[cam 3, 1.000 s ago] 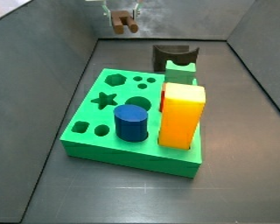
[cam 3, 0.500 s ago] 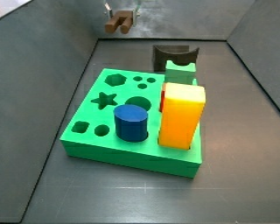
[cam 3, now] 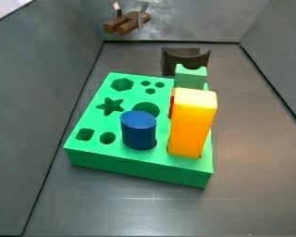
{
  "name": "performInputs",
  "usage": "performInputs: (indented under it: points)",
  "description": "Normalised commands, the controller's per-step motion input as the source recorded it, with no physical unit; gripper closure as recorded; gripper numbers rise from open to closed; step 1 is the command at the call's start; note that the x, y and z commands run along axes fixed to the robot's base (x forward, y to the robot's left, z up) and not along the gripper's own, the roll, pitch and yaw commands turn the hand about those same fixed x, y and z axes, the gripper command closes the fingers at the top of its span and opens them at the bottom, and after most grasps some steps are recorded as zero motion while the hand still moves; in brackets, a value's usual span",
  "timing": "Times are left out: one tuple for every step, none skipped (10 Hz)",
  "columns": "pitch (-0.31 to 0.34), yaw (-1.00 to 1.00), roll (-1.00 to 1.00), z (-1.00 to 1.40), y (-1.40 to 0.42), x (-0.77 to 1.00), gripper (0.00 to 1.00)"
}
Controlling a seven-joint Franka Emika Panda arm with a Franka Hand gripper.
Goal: Pick up the square-circle object. Move up. Rotate the square-circle object. Place the square-circle object on the fixture. Regrasp the square-circle object. Move to above the board. Insert the square-circle object.
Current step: Rotate the square-circle object.
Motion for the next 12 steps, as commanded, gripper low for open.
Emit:
performInputs:
  points:
    - [-0.001,-1.0,0.0,0.0,0.02,0.01,1.0]
    - [-0.001,-1.0,0.0,0.0,0.02,0.01,1.0]
    - [-0.001,-1.0,0.0,0.0,0.02,0.01,1.0]
    - [-0.001,-1.0,0.0,0.0,0.02,0.01,1.0]
    - [-0.002,-1.0,0.0,0.0,0.02,0.01,1.0]
    - [-0.002,-1.0,0.0,0.0,0.02,0.01,1.0]
    - [-0.002,-1.0,0.0,0.0,0.02,0.01,1.0]
    - [-0.002,-1.0,0.0,0.0,0.02,0.01,1.0]
    - [-0.002,-1.0,0.0,0.0,0.02,0.01,1.0]
    - [-0.002,-1.0,-0.01,0.0,0.02,0.01,1.0]
    - [-0.002,-1.0,-0.01,0.0,0.02,0.01,1.0]
    - [-0.002,-1.0,-0.01,0.0,0.02,0.01,1.0]
